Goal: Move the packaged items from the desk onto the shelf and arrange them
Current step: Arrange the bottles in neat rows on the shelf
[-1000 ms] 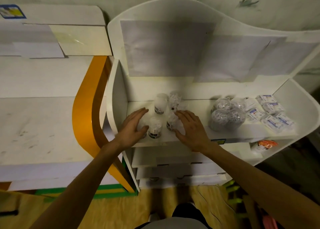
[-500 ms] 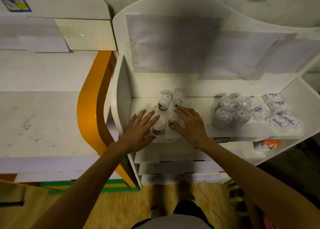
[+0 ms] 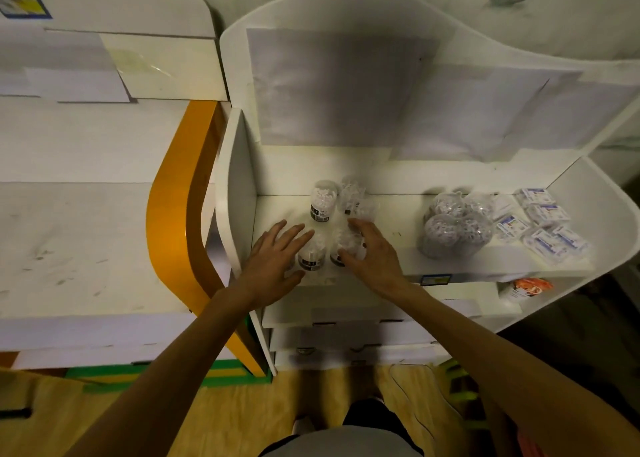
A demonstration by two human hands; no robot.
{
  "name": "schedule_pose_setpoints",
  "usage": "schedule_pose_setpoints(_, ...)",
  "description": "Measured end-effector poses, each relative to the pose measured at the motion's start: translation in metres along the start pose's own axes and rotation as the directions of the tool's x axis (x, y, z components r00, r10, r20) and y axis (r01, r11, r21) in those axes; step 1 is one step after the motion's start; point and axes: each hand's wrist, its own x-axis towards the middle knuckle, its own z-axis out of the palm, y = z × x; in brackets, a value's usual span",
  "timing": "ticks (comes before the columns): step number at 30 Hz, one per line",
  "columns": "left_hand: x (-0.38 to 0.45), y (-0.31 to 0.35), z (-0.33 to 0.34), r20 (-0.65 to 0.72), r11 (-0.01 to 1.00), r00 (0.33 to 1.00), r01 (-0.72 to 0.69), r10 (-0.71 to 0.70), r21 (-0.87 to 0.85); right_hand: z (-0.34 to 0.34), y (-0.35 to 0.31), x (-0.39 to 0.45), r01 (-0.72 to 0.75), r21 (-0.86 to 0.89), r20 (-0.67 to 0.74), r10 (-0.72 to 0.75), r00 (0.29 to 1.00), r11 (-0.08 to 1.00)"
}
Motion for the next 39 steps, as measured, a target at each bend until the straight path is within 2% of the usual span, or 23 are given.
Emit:
schedule_pose_setpoints(4,-0.001,-0.002,-0.001,-0.007,1.000,1.000,0.010,-0.010,-0.024,-0.006,-0.001,0.003,0.020,0.091,0.105,-0.030,0.994,0.996)
schedule_pose_setpoints(11,0.000,0.002,0.000,-0.004,0.999,1.000,0.020,-0.020,-0.039,-0.006,0.001,0.003,0.018,0.141,0.125,-0.036,0.992,0.990)
schedule_pose_setpoints(13,0.000,0.001,-0.001,-0.005,0.999,1.000,0.024,-0.024,-0.042,-0.008,0.001,0.003,0.059,0.138,0.040,-0.065,0.997,0.989)
schedule_pose_setpoints(15,0.000,0.000,-0.002,-0.004,0.999,1.000,0.018,-0.018,-0.044,-0.014,0.000,0.008,0.105,0.133,-0.102,-0.092,0.991,0.986)
schedule_pose_setpoints(18,0.000,0.000,-0.002,0.005,0.999,1.000,0.029,-0.028,-0.044,-0.026,0.006,0.032,0.101,0.023,-0.264,-0.092,0.960,0.995)
schedule_pose_setpoints(20,0.000,0.001,-0.002,0.005,0.998,0.999,0.035,-0.035,-0.049,-0.034,0.012,0.050,0.040,-0.084,-0.210,-0.057,0.976,0.996)
schedule_pose_setpoints(24,-0.003,0.001,-0.001,-0.003,0.997,0.999,0.031,-0.032,-0.066,-0.037,0.022,0.066,-0.030,-0.213,0.066,0.045,0.997,0.977)
schedule_pose_setpoints(30,0.000,0.002,0.001,-0.009,0.998,1.000,0.026,-0.027,-0.062,-0.042,0.030,0.063,-0.008,-0.168,0.017,0.011,1.000,0.986)
schedule_pose_setpoints(36,0.000,-0.001,0.002,-0.019,0.998,0.999,0.027,-0.028,-0.051,-0.039,0.012,0.083,-0.090,-0.041,0.202,0.096,0.975,0.995)
schedule_pose_setpoints(39,0.000,0.000,0.003,-0.012,0.998,1.000,0.019,-0.020,-0.057,-0.038,0.002,0.091,-0.153,0.010,0.237,0.146,0.960,0.988)
